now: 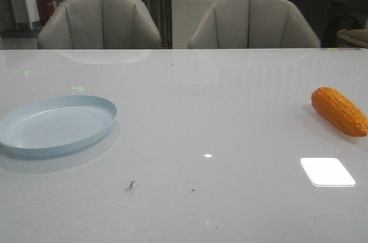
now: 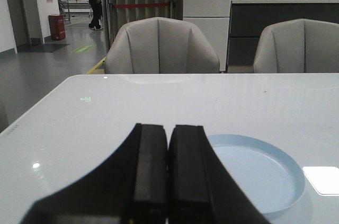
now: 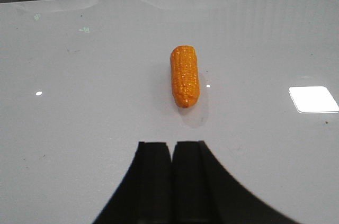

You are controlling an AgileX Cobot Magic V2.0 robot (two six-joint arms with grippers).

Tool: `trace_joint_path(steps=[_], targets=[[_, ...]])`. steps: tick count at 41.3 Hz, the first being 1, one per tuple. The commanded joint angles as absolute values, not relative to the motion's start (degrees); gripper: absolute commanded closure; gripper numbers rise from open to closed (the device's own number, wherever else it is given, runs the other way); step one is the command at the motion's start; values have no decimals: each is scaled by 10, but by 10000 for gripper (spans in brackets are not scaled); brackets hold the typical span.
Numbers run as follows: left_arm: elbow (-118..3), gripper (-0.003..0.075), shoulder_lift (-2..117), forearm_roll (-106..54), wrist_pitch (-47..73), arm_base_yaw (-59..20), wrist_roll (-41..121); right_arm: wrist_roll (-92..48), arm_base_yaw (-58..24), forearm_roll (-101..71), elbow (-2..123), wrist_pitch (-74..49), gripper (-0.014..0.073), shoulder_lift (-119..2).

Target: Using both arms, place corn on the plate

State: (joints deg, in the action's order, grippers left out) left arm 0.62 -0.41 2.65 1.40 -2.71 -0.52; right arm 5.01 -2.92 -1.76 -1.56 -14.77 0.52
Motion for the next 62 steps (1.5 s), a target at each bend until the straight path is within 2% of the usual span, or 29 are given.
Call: trace_joint_path(steps=[1, 14, 22, 26, 35, 40, 49, 62], targets=[[27, 627, -13, 23, -46, -27, -9, 50, -27, -19, -4, -96, 527, 20], [27, 627, -13, 23, -77, -27, -9, 50, -27, -19, -4, -53, 527, 20], [19, 627, -13, 23, -186, -27, -9, 50, -28, -20, -3, 52, 527, 20], [-9, 627, -13, 23, -179, -27, -9, 50, -28, -20, 21, 68, 527, 20], [-121, 627, -5, 23, -102, -27, -9, 50, -28, -19, 155, 0, 527, 2], [-184, 627, 34, 24, -79, -27, -9, 50, -28, -19, 224, -8, 527, -48], [-307, 627, 176, 24, -32, -27, -9, 50, -28, -19, 312, -8, 527, -189], [-329, 627, 347, 23, -29, -27, -9, 50, -28, -19, 349, -31, 527, -381]])
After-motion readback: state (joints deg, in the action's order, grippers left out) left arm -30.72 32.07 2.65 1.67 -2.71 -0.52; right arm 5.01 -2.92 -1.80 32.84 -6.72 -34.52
